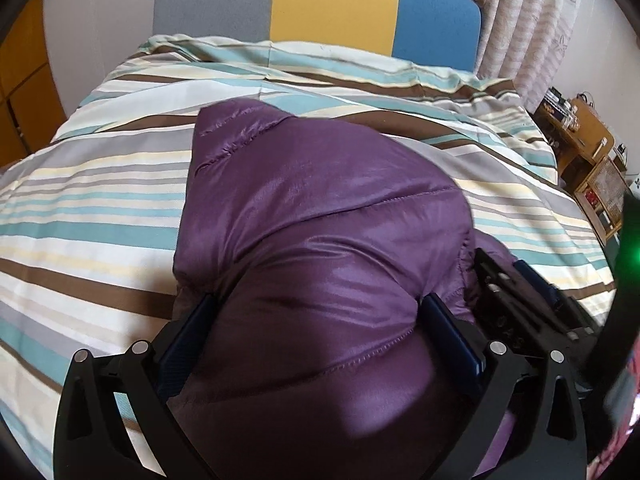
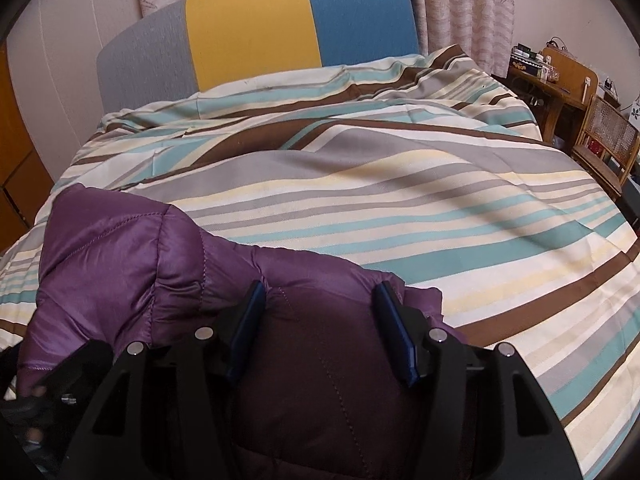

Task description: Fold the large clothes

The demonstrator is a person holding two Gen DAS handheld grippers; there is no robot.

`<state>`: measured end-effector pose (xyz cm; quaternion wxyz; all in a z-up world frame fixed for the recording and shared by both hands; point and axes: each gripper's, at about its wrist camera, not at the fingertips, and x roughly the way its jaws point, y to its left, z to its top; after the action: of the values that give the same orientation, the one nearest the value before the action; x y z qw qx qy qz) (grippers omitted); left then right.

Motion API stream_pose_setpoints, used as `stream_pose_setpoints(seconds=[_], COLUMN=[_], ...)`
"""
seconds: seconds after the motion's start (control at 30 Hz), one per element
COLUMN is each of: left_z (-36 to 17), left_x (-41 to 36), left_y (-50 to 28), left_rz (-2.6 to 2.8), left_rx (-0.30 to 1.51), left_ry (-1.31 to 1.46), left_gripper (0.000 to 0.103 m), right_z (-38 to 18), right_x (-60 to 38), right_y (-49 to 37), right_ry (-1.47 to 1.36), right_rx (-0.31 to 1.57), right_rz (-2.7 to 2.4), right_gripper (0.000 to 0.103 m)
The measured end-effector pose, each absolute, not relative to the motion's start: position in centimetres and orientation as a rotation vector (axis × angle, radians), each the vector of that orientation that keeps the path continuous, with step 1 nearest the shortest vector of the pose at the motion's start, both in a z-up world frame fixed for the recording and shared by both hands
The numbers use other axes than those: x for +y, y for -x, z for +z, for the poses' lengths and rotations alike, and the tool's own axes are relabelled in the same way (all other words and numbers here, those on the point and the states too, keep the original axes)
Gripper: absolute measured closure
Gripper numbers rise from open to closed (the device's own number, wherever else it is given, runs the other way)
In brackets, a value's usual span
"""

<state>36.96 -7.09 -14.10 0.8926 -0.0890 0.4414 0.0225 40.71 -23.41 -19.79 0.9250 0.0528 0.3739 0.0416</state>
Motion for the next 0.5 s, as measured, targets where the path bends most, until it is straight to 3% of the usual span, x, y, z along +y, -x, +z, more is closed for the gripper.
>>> stream_pose_setpoints(seconds=[0.17, 0.3, 0.5], left_z=[-12.0, -13.7, -16.3], left_x=[-5.6, -5.1, -4.9], left_y=[-39.5, -42.4, -42.7], left_rz=[0.133, 0.143, 0.136], left_rx=[0.884, 0.964, 0.919], left_ry=[0.201, 0.196, 0.187], left_gripper=[0.003, 0.003, 0.003], right_z=[-19.5, -19.3, -19.5], right_x=[-23.6, -23.7, -23.7], right_y=[-40.5, -40.4, -40.5], right_ry=[-0.117, -0.123, -0.133], right_rx=[0.749, 0.744, 0.745], right_rz=[0.084, 0.079, 0.078], right_gripper=[0.045, 0.045, 0.045])
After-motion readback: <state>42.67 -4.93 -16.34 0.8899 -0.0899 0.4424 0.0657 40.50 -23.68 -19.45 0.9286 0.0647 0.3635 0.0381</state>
